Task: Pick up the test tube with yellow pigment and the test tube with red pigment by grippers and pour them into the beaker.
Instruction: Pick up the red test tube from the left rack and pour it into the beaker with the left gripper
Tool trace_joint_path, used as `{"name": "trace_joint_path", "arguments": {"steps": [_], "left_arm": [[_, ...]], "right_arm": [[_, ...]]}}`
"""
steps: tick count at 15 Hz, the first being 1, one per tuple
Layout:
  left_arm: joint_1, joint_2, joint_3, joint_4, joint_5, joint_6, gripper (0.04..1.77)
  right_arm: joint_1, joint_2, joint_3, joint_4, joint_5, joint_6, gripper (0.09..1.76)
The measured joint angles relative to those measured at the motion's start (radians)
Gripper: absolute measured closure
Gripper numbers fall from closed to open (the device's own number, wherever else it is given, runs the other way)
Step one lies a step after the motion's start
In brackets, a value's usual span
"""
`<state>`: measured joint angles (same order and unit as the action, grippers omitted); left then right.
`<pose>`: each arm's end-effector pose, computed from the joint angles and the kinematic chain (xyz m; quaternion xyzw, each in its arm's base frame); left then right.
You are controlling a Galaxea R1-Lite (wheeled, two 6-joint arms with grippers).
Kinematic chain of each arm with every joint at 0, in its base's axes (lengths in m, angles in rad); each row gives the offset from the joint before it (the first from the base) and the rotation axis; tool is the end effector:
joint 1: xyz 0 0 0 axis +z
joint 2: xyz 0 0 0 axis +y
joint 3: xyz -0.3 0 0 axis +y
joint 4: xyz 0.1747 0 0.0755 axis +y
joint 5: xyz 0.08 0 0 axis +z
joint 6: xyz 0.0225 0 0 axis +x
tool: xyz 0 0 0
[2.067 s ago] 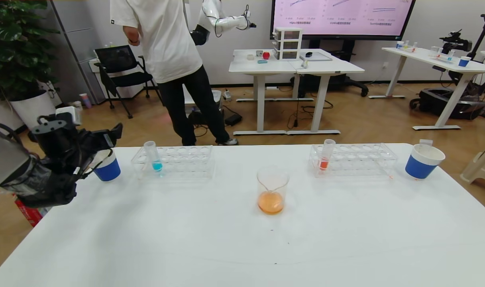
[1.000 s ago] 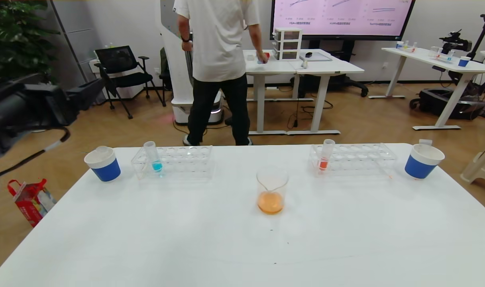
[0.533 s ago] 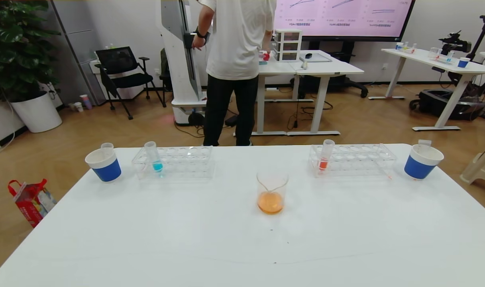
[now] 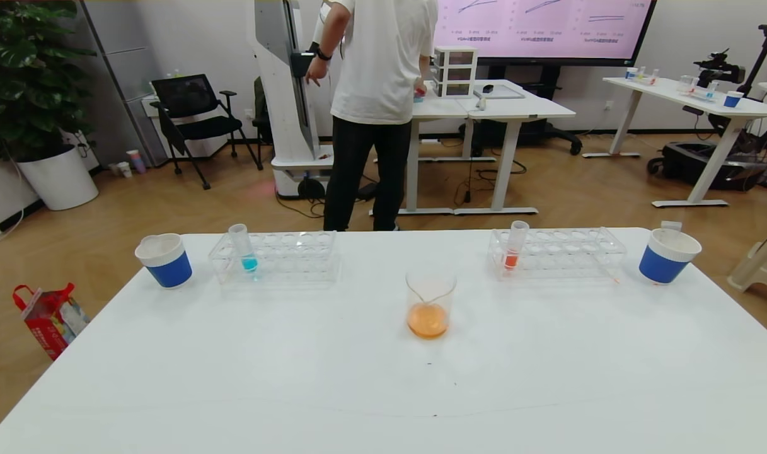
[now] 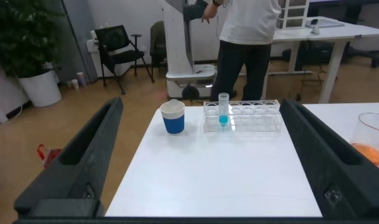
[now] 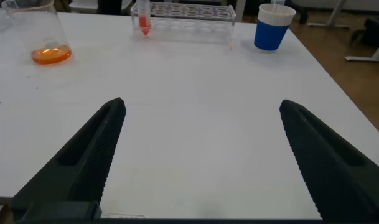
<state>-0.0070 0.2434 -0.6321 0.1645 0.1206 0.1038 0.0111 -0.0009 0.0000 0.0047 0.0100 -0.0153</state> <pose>-0.0583 0.0031 0.2311 0.0443 -0.1086 0.0621 0.9912 -0.0229 0.0000 0.0750 -0.0077 0.0018 0.0106 0.9999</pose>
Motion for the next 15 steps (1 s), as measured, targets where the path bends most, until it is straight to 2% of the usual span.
{"name": "trace_joint_path", "arguments": {"steps": [3, 6, 8, 10, 12, 15], "left_arm": [[0.007, -0.152, 0.101, -0.008, -0.086, 0.004, 0.06], [0.007, -0.22, 0.26, -0.111, -0.088, -0.001, 0.06], [0.007, -0.237, 0.41, -0.185, -0.087, -0.011, 0.06], [0.007, -0.243, 0.55, -0.209, -0.096, -0.025, 0.06], [0.006, -0.245, 0.61, -0.155, -0.119, -0.054, 0.06], [0.005, -0.245, 0.626, -0.156, -0.129, -0.056, 0.06]], "right_arm": [[0.0, 0.0, 0.0, 0.0, 0.0, 0.0, 0.12], [0.0, 0.0, 0.0, 0.0, 0.0, 0.0, 0.12], [0.0, 0.0, 0.0, 0.0, 0.0, 0.0, 0.12], [0.0, 0.0, 0.0, 0.0, 0.0, 0.0, 0.12], [0.0, 0.0, 0.0, 0.0, 0.0, 0.0, 0.12], [0.0, 0.0, 0.0, 0.0, 0.0, 0.0, 0.12]]}}
